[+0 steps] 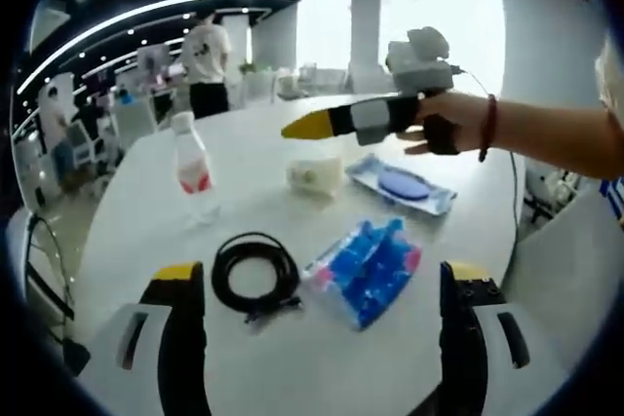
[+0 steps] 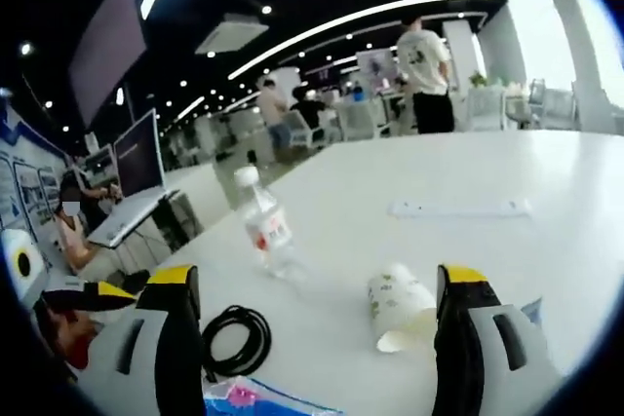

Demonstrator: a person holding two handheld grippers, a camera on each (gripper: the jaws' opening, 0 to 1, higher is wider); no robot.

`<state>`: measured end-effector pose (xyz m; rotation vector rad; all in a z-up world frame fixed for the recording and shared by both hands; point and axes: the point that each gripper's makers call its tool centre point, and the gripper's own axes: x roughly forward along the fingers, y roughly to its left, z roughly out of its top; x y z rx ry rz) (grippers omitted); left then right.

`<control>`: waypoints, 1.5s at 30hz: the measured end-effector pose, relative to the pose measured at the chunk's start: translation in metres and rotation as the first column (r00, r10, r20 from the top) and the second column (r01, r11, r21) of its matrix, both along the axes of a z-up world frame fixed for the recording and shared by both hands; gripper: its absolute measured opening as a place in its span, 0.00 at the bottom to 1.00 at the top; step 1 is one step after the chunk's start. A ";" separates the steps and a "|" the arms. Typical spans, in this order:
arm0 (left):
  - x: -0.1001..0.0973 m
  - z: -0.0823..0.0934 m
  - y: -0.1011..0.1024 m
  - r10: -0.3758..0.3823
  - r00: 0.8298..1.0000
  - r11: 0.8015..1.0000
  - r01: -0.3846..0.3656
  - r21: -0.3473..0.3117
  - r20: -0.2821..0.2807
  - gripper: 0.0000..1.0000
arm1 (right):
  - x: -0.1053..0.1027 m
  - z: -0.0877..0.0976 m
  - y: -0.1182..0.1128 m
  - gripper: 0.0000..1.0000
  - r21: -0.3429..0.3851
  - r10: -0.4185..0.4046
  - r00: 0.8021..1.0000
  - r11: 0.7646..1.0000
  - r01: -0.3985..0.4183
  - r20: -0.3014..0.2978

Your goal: Arrange the tabletop items into an orderly group along one side of the table until the central work area is clear of visible clutter.

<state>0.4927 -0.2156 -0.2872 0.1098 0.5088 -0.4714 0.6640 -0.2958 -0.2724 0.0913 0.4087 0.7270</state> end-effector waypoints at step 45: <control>0.001 -0.002 0.004 0.019 1.000 1.000 -0.019 -0.025 -0.010 0.93 | 0.022 -0.082 -0.017 0.19 -0.129 -0.063 0.996 0.990 0.055 -0.065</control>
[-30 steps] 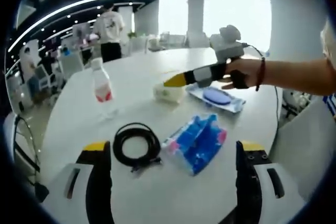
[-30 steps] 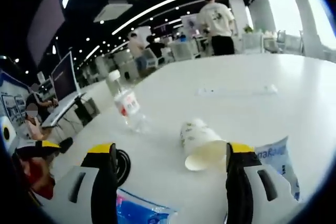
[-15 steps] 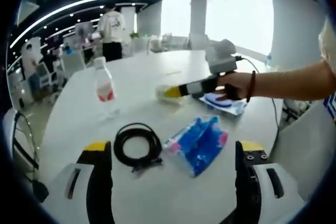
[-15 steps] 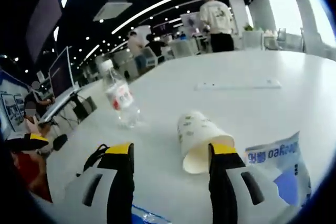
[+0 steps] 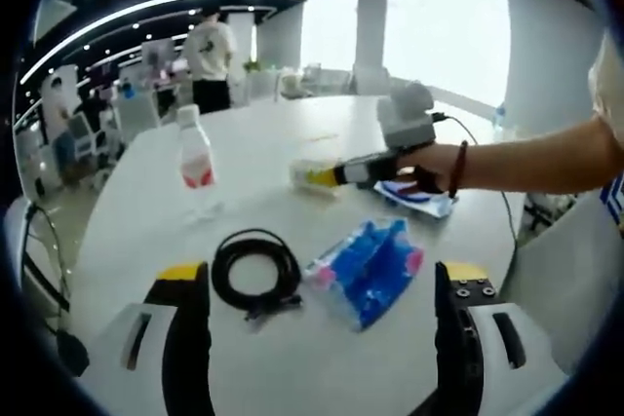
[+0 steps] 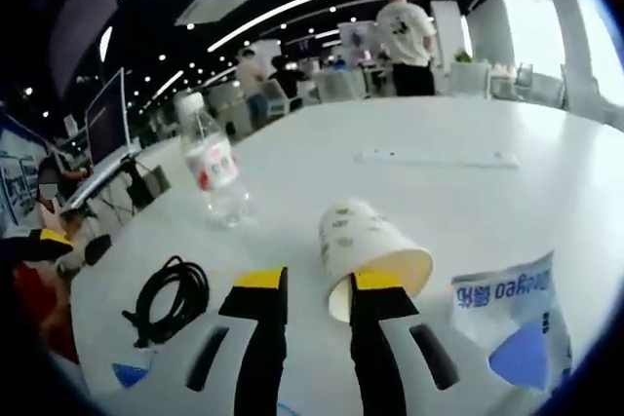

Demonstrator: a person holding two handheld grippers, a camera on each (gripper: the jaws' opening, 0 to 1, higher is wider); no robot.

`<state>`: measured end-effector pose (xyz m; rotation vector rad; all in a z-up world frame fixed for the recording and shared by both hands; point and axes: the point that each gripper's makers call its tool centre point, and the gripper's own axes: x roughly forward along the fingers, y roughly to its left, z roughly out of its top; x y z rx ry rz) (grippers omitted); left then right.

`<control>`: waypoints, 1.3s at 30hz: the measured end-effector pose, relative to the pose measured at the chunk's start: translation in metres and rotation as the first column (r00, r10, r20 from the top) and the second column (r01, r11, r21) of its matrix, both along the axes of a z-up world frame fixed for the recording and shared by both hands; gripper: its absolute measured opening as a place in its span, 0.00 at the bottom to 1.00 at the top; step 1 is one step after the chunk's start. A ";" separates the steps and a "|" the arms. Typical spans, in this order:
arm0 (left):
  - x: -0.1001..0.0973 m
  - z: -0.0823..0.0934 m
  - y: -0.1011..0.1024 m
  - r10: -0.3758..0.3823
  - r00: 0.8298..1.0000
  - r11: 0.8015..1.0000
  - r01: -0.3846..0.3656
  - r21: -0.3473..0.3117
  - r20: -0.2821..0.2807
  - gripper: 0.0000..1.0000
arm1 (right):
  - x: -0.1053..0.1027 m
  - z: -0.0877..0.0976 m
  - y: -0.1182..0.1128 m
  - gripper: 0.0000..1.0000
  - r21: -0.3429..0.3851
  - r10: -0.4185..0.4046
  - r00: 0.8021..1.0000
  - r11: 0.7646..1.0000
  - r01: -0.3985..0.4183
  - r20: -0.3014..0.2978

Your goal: Arrange the tabletop items into an orderly group along one side of the table until the central work area is clear of visible clutter.

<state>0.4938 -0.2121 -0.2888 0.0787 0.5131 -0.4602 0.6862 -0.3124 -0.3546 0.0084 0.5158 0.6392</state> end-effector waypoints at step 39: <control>-0.004 0.007 -0.011 -0.073 0.995 0.993 0.066 0.095 0.071 0.95 | -0.076 0.030 0.006 0.01 -0.076 0.284 0.956 0.954 -0.290 -0.076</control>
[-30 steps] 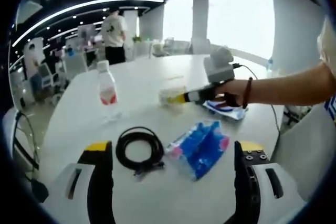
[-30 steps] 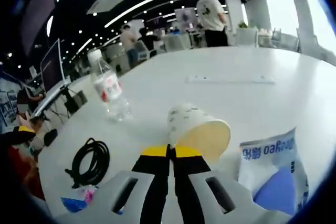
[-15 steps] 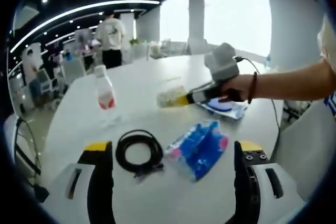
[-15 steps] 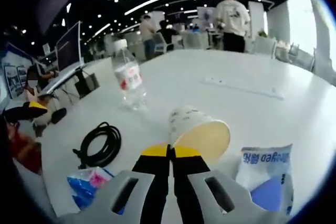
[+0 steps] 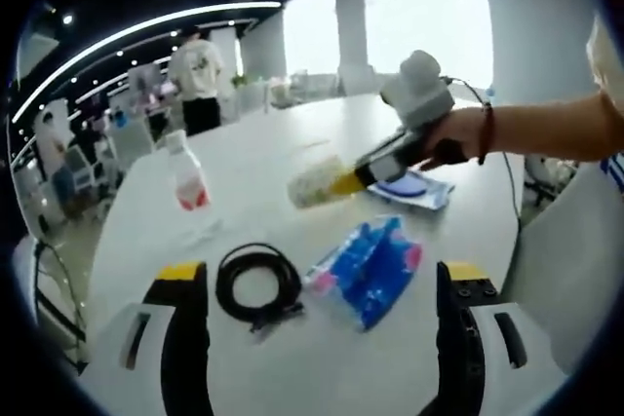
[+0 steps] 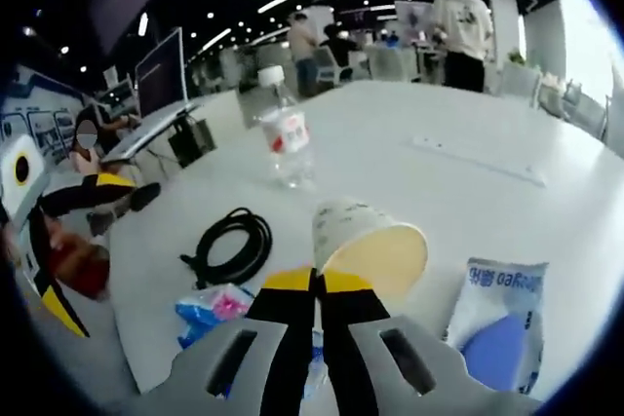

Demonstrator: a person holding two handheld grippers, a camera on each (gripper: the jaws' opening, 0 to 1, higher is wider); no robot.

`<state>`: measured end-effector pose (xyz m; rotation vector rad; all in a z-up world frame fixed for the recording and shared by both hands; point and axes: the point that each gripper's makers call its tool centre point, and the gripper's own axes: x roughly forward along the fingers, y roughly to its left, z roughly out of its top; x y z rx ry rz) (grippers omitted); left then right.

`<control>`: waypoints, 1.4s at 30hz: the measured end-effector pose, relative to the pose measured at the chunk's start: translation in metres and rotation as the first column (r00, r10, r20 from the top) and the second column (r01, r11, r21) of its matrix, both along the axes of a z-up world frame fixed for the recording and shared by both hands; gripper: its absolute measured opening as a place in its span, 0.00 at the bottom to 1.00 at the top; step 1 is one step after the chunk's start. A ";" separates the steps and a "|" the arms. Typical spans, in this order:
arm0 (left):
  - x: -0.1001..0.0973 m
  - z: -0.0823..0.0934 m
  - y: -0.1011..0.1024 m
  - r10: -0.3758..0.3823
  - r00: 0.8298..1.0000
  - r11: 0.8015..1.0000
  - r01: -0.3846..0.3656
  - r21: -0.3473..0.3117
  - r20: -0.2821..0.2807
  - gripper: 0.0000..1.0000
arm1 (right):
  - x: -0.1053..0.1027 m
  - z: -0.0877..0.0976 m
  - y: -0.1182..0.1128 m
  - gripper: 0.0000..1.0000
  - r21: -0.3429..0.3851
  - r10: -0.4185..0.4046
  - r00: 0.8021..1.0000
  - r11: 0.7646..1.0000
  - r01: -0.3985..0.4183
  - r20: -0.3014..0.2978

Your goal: Arrange the tabletop items into an orderly group along one side of the table until the central work area is clear of visible clutter.

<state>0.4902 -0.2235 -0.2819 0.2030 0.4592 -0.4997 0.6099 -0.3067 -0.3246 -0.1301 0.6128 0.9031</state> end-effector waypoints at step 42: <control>-0.007 -0.007 -0.019 -0.179 0.982 0.951 0.159 0.264 0.052 0.90 | -0.160 0.030 0.024 0.01 -0.013 0.454 0.854 0.881 -0.473 -0.256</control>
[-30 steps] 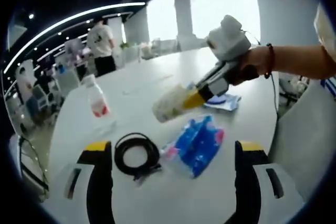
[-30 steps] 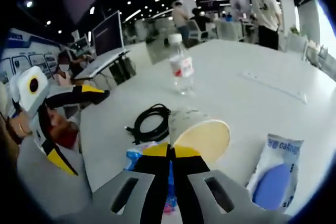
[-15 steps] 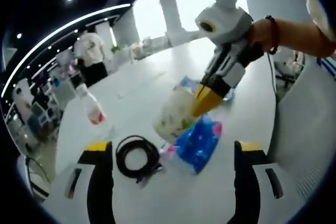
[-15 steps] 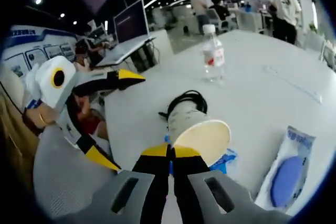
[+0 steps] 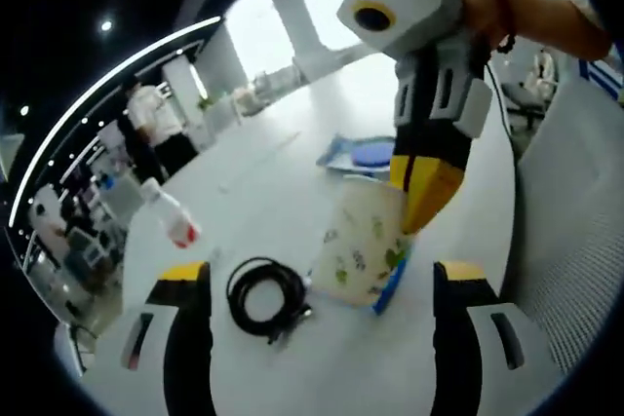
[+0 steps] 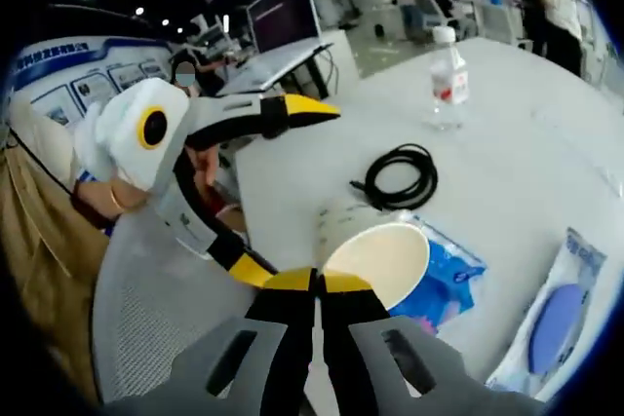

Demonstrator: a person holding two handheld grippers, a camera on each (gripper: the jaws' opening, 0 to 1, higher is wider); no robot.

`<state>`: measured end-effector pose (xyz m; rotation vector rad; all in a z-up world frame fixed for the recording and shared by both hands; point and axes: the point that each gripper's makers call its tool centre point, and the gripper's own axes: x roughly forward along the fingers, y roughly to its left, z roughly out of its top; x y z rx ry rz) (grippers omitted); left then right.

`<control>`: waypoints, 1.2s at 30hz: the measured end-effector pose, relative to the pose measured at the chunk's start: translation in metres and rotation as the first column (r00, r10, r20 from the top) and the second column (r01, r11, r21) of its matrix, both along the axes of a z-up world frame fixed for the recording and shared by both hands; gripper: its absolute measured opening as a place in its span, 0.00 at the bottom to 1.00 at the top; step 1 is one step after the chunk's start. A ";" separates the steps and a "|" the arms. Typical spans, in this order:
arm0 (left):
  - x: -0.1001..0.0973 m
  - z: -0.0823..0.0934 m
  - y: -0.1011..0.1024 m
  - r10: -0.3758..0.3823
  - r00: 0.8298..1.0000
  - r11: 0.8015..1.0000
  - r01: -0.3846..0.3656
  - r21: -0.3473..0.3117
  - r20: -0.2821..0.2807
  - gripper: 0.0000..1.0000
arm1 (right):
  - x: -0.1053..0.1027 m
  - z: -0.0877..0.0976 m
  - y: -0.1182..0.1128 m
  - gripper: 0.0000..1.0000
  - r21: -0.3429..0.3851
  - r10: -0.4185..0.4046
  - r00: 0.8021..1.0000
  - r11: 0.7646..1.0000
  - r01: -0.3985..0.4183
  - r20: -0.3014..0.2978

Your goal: Arrange the tabletop items into an orderly group along one side of the table until the central work area is clear of visible clutter.

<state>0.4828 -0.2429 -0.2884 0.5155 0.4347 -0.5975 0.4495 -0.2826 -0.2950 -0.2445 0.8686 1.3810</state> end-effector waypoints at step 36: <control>-0.027 -0.018 -0.034 -0.194 0.977 0.981 0.194 -0.009 -0.092 0.39 | -0.025 0.000 0.002 0.01 -0.169 0.318 0.939 0.940 -0.295 0.131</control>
